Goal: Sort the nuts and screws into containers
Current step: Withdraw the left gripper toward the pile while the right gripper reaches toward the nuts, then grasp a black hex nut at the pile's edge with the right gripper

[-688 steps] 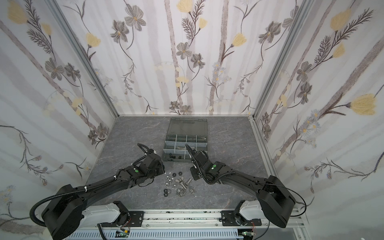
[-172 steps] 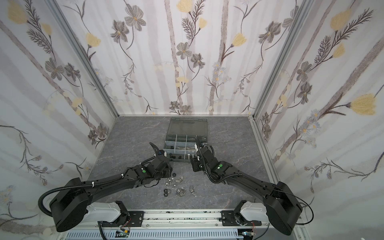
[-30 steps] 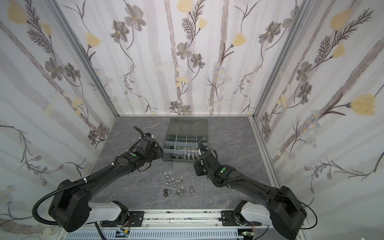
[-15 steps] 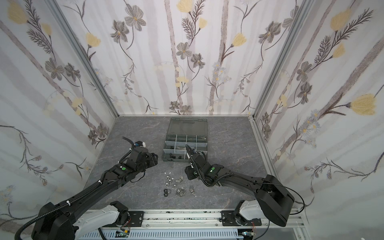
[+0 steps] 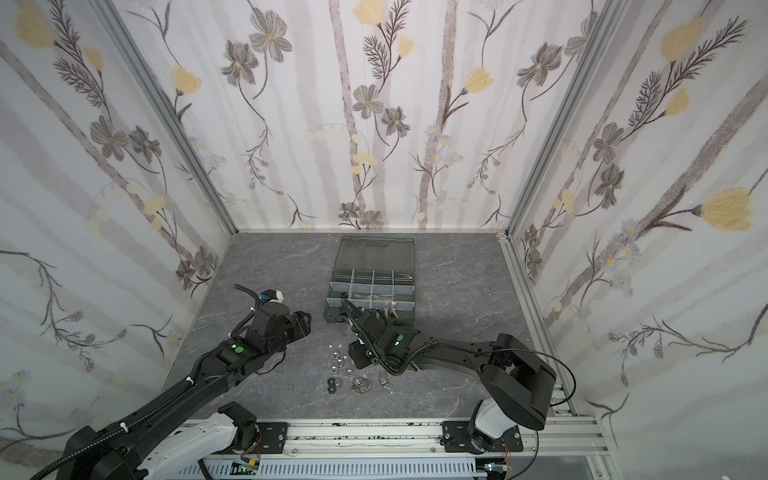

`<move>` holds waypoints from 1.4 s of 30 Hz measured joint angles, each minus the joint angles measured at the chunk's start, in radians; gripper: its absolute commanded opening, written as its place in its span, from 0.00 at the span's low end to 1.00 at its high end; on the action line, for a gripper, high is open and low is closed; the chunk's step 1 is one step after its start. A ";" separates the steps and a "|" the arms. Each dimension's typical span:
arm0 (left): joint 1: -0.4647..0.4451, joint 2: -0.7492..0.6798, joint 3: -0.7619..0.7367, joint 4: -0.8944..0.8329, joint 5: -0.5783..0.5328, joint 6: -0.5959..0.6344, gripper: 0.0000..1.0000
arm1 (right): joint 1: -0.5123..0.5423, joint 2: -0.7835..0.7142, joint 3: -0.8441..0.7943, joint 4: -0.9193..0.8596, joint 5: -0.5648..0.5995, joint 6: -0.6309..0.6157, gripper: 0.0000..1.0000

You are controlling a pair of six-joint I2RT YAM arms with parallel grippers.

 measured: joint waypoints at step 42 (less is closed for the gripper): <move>0.006 -0.178 -0.132 0.003 -0.039 -0.107 0.66 | 0.229 0.279 0.243 -0.182 0.011 -0.068 0.45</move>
